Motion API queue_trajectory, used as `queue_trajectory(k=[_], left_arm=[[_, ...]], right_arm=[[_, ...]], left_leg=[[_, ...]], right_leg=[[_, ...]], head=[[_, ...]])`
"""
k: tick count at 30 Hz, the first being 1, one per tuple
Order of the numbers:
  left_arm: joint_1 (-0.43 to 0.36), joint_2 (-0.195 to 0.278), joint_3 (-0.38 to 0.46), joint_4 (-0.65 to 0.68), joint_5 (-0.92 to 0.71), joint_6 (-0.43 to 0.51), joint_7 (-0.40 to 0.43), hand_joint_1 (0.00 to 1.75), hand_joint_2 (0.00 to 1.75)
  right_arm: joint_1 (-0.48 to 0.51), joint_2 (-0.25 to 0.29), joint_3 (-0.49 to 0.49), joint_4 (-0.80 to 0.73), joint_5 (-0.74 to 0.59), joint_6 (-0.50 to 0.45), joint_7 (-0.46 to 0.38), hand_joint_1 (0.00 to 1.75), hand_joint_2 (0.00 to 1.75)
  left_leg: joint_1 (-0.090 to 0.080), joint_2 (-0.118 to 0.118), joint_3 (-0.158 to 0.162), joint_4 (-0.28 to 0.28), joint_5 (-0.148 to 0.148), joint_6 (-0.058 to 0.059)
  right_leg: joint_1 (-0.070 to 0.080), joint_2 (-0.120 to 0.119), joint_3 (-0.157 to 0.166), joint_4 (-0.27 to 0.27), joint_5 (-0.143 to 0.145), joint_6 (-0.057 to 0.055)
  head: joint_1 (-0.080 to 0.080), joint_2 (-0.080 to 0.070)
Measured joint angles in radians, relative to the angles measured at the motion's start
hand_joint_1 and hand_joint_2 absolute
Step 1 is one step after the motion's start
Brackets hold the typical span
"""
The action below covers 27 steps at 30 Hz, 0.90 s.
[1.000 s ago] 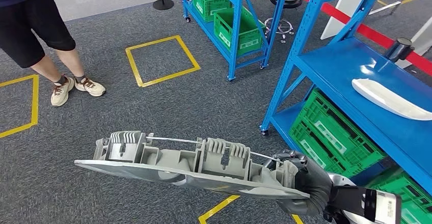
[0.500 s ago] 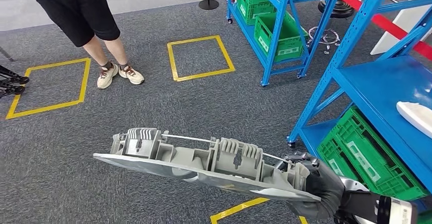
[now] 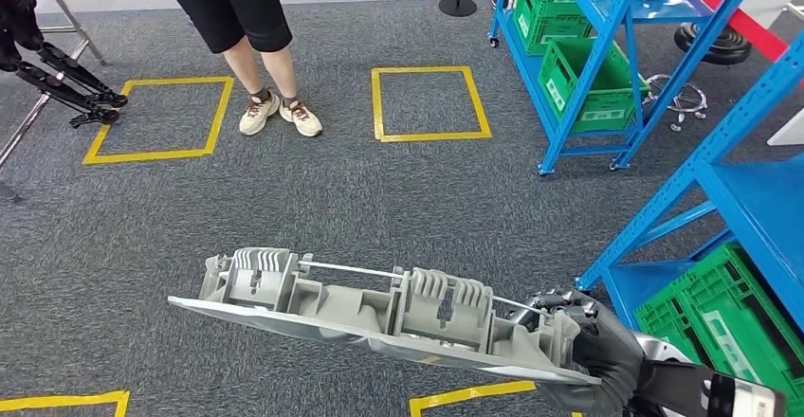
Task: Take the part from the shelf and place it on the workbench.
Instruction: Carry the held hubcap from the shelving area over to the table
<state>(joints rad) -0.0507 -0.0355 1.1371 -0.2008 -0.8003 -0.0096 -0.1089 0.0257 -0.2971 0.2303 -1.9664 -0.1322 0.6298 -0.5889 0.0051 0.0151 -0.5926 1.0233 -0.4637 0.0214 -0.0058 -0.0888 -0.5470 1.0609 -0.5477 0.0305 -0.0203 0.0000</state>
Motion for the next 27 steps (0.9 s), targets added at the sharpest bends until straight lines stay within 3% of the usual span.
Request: queue_trajectory(k=[2, 4, 5, 6, 7, 9, 10, 11, 13, 15, 17, 19, 20, 21, 22, 24, 25, 26, 27], left_arm=[[-0.004, 0.008, 0.004, -0.002, 0.001, -0.001, -0.01, 0.0, 1.75], [-0.006, 0.016, 0.005, -0.004, 0.0, -0.006, -0.017, 0.0, 1.75], [-0.005, 0.019, 0.006, -0.004, 0.0, -0.008, -0.019, 0.0, 1.75], [-0.005, 0.021, 0.007, -0.004, 0.0, -0.011, -0.021, 0.0, 1.75], [-0.005, 0.023, 0.009, -0.004, 0.0, -0.013, -0.023, 0.0, 1.75], [-0.006, 0.024, 0.011, -0.004, -0.001, -0.014, -0.027, 0.0, 1.75], [-0.007, 0.025, 0.011, -0.004, -0.002, -0.015, -0.029, 0.0, 1.75], [-0.006, 0.026, 0.011, -0.005, -0.002, -0.015, -0.029, 0.0, 1.75], [-0.004, 0.028, 0.012, -0.005, -0.003, -0.015, -0.029, 0.0, 1.75], [-0.003, 0.03, 0.013, -0.004, -0.003, -0.014, -0.029, 0.0, 1.75], [-0.006, 0.03, 0.013, -0.004, -0.003, -0.012, -0.028, 0.0, 1.75], [-0.01, 0.029, 0.013, -0.004, -0.003, -0.012, -0.028, 0.0, 1.75], [-0.01, 0.029, 0.013, -0.004, -0.003, -0.013, -0.028, 0.0, 1.75], [-0.009, 0.029, 0.013, -0.003, -0.003, -0.014, -0.028, 0.0, 1.75], [-0.009, 0.029, 0.013, -0.003, -0.003, -0.016, -0.028, 0.0, 1.75], [-0.011, 0.029, 0.013, -0.003, -0.001, -0.022, -0.032, 0.0, 1.75], [-0.012, 0.029, 0.013, -0.004, 0.0, -0.025, -0.034, 0.0, 1.75], [-0.013, 0.029, 0.013, -0.004, 0.001, -0.029, -0.038, 0.0, 1.75], [-0.013, 0.029, 0.013, -0.003, 0.003, -0.032, -0.041, 0.0, 1.75]], right_arm=[[0.006, -0.004, -0.005, -0.001, -0.003, 0.001, -0.004, 1.75, 1.75], [0.012, -0.006, -0.007, -0.001, -0.005, 0.001, -0.004, 1.75, 1.75], [0.014, -0.006, -0.007, -0.001, -0.005, 0.0, -0.002, 1.75, 1.75], [0.015, -0.007, -0.007, -0.001, -0.005, 0.0, -0.001, 1.75, 1.75], [0.015, -0.007, -0.007, -0.001, -0.005, 0.0, 0.0, 1.75, 1.75], [0.015, -0.006, -0.006, -0.001, -0.003, 0.0, 0.001, 1.75, 1.75], [0.014, -0.006, -0.004, -0.002, -0.003, 0.0, 0.002, 1.75, 1.75], [0.013, -0.006, -0.003, -0.002, -0.003, 0.0, 0.002, 1.75, 1.75], [0.009, -0.006, 0.0, -0.002, -0.003, 0.0, 0.003, 1.75, 1.75], [0.005, -0.006, 0.001, -0.002, -0.006, 0.0, 0.002, 1.75, 1.75], [0.003, -0.006, 0.002, -0.002, -0.01, 0.0, 0.003, 1.75, 1.75], [0.0, -0.006, 0.003, -0.001, -0.011, 0.0, 0.007, 1.75, 1.75], [-0.003, -0.006, 0.004, 0.0, -0.012, 0.0, 0.011, 1.75, 1.75], [-0.007, -0.005, 0.005, 0.0, -0.012, 0.0, 0.015, 1.75, 1.75], [-0.01, -0.004, 0.006, 0.0, -0.014, 0.0, 0.018, 1.75, 1.75], [-0.014, -0.003, 0.008, 0.0, -0.017, 0.0, 0.021, 1.75, 1.75], [-0.015, -0.002, 0.009, 0.0, -0.019, 0.0, 0.021, 1.75, 1.75], [-0.016, -0.001, 0.011, 0.0, -0.02, 0.0, 0.02, 1.75, 1.75], [-0.019, 0.0, 0.014, 0.0, -0.021, 0.0, 0.019, 1.75, 1.75]], left_leg=[[0.002, -0.024, -0.003, -0.002, 0.005, 0.007], [0.002, -0.052, -0.008, 0.0, 0.007, 0.009], [0.001, -0.067, -0.01, 0.002, 0.008, 0.008], [0.001, -0.083, -0.011, 0.004, 0.01, 0.007], [0.002, -0.099, -0.011, 0.006, 0.011, 0.004], [0.002, -0.127, -0.015, 0.009, 0.015, -0.005], [0.002, -0.14, -0.019, 0.009, 0.018, -0.011], [0.003, -0.151, -0.023, 0.007, 0.021, -0.019], [0.006, -0.17, -0.032, 0.003, 0.028, -0.033], [0.004, -0.13, -0.051, 0.035, 0.007, -0.04], [0.0, -0.057, -0.1, 0.145, -0.061, -0.043], [0.002, -0.029, -0.151, 0.27, -0.119, -0.047], [0.003, -0.025, -0.156, 0.292, -0.123, -0.049], [0.003, -0.021, -0.141, 0.273, -0.108, -0.05], [0.004, -0.011, -0.105, 0.215, -0.081, -0.051], [0.003, 0.033, -0.025, 0.074, -0.033, -0.045], [0.002, 0.047, -0.002, 0.031, -0.021, -0.039], [0.0, 0.052, 0.005, 0.014, -0.019, -0.031], [-0.003, 0.042, 0.002, 0.015, -0.017, -0.023]], right_leg=[[-0.005, 0.066, -0.056, 0.117, -0.063, 0.007], [-0.006, 0.082, -0.117, 0.233, -0.102, 0.009], [-0.006, 0.084, -0.126, 0.246, -0.093, 0.009], [-0.006, 0.087, -0.114, 0.217, -0.067, 0.007], [-0.007, 0.098, -0.084, 0.153, -0.029, 0.005], [-0.01, 0.147, -0.021, 0.019, 0.023, 0.001], [-0.009, 0.163, -0.004, -0.019, 0.033, -0.002], [-0.006, 0.17, 0.0, -0.032, 0.033, -0.006], [-0.002, 0.144, -0.001, -0.036, 0.04, -0.019], [-0.004, 0.116, -0.001, -0.042, 0.047, -0.035], [-0.002, 0.084, -0.003, -0.045, 0.049, -0.044], [0.001, 0.051, -0.004, -0.045, 0.049, -0.046], [0.002, 0.034, -0.005, -0.045, 0.048, -0.045], [0.002, 0.018, -0.004, -0.044, 0.047, -0.045], [0.001, 0.003, -0.003, -0.044, 0.046, -0.042], [0.004, -0.023, 0.0, -0.039, 0.04, -0.034], [0.006, -0.034, 0.002, -0.037, 0.037, -0.028], [0.008, -0.045, 0.004, -0.036, 0.035, -0.022], [0.008, -0.055, 0.006, -0.036, 0.034, -0.017]], head=[[0.004, 0.0], [0.008, 0.0], [0.008, 0.0], [0.008, 0.0], [0.009, 0.0], [0.011, 0.0], [0.011, 0.0], [0.012, 0.0], [0.011, 0.0], [0.008, 0.0], [0.001, 0.0], [-0.002, 0.0], [-0.002, 0.0], [-0.003, 0.0], [-0.003, 0.0], [-0.004, 0.0], [-0.004, 0.0], [-0.004, 0.0], [-0.003, 0.0]])
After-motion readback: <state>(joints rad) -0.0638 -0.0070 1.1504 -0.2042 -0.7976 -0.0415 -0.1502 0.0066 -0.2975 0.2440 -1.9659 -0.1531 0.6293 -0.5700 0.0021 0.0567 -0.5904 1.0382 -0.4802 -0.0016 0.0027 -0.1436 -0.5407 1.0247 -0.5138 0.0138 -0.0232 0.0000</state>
